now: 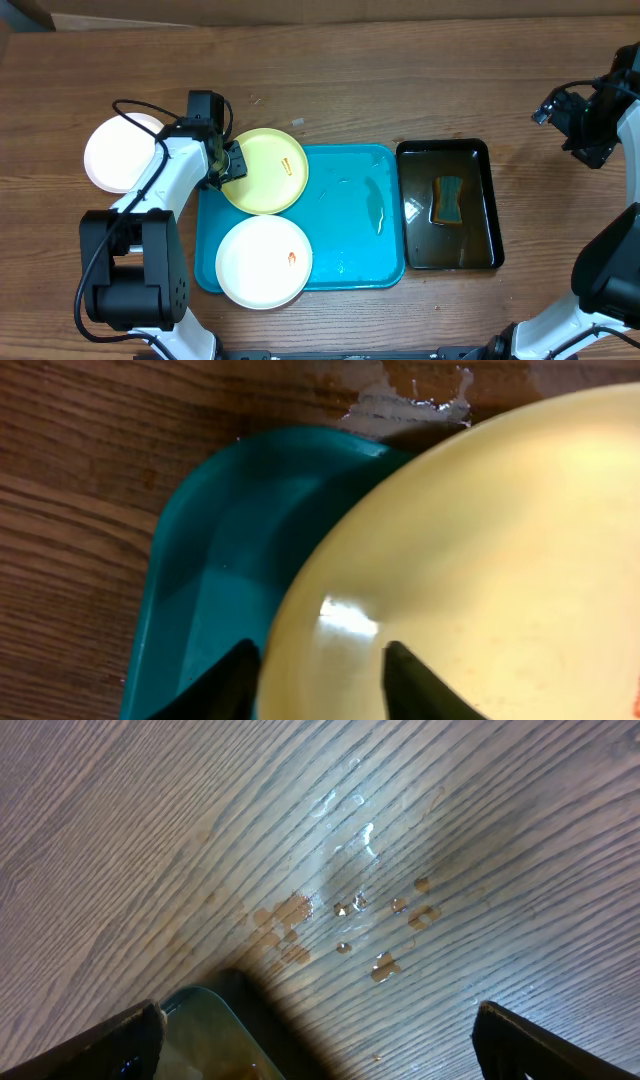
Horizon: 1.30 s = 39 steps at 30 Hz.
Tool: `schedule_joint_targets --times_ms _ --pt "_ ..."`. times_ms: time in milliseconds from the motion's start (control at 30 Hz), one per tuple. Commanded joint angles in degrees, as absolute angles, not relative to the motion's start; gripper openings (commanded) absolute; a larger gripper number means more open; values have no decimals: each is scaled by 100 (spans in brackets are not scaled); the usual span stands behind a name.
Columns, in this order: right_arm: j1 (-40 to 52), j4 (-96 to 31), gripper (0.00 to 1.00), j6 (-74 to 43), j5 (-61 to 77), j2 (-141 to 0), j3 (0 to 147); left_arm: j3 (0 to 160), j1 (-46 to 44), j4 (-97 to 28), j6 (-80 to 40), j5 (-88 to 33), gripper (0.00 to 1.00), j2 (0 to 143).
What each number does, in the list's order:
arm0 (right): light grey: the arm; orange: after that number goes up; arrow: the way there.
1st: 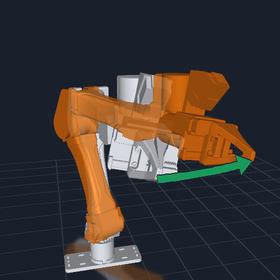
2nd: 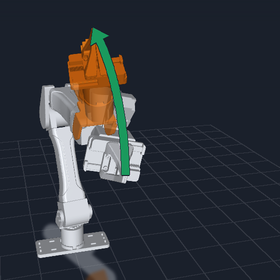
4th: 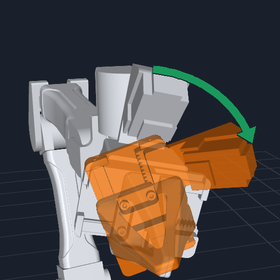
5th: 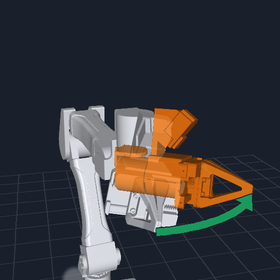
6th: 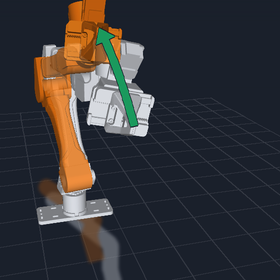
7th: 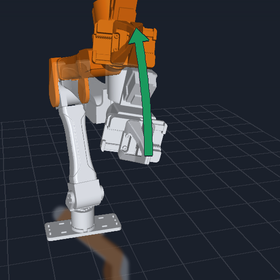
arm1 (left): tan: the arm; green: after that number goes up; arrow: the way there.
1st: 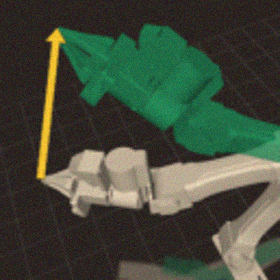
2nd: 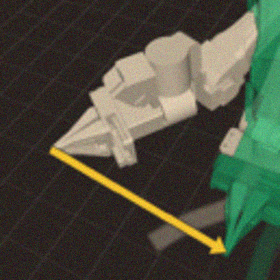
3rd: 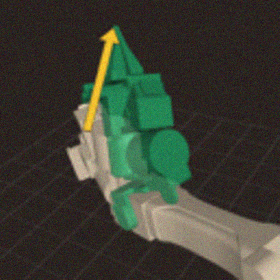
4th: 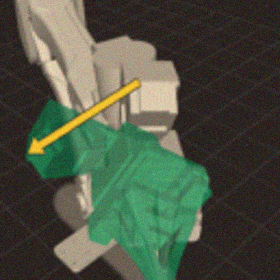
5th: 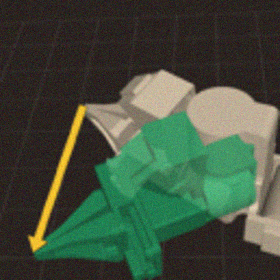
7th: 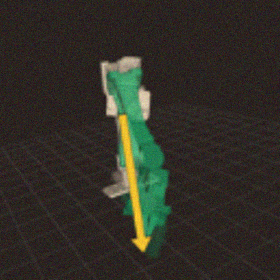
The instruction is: Clean dirty plates on tray and stack at the side
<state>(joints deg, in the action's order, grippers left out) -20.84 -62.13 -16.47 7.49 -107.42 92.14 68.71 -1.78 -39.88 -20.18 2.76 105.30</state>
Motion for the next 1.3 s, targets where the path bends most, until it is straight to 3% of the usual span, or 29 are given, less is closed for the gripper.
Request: schedule_joint_targets --times_ms 0,200,633,1267 --pt "-2047 -6180 100 -1634 779 -10680 9220 6818 -231 -3988 -1931 -119 33 10565" --pt "-2047 -6180 100 -1634 779 -10680 9220 6818 -467 -4007 -1931 -1041 30 10565" --pt "-2047 -6180 100 -1634 779 -10680 9220 6818 -1365 -3962 -1933 -784 36 10565" --pt "-2047 -6180 100 -1634 779 -10680 9220 6702 -1444 -3645 -1977 -298 37 10565"
